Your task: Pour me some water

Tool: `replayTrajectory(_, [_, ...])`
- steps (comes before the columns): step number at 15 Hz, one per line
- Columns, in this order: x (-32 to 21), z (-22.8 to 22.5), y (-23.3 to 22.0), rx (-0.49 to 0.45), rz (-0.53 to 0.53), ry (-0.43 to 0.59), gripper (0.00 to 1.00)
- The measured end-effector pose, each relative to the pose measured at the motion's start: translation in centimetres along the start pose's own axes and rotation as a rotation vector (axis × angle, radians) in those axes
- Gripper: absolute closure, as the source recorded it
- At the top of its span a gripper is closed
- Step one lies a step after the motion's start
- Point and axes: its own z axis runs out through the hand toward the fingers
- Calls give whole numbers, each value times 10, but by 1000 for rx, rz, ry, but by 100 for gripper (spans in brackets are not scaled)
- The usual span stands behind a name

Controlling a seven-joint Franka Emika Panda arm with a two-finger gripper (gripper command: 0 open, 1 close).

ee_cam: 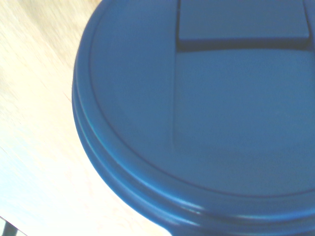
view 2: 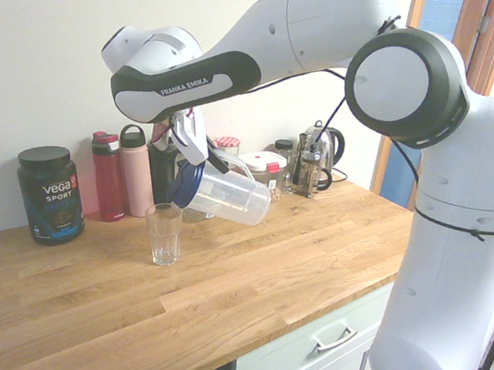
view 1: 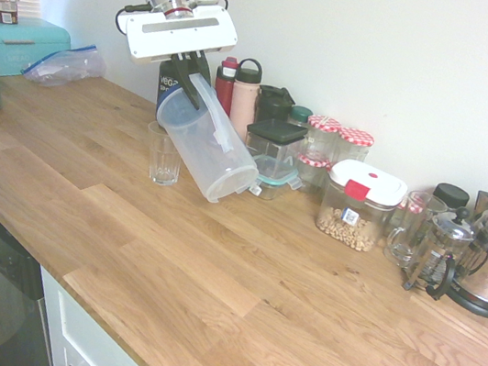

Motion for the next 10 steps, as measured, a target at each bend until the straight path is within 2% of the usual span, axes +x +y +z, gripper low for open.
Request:
replayTrajectory(7, [-2, -11, -10, -21, -21, 20, 100])
replayTrajectory(10, [-16, -31, 28, 73, 65, 88, 100])
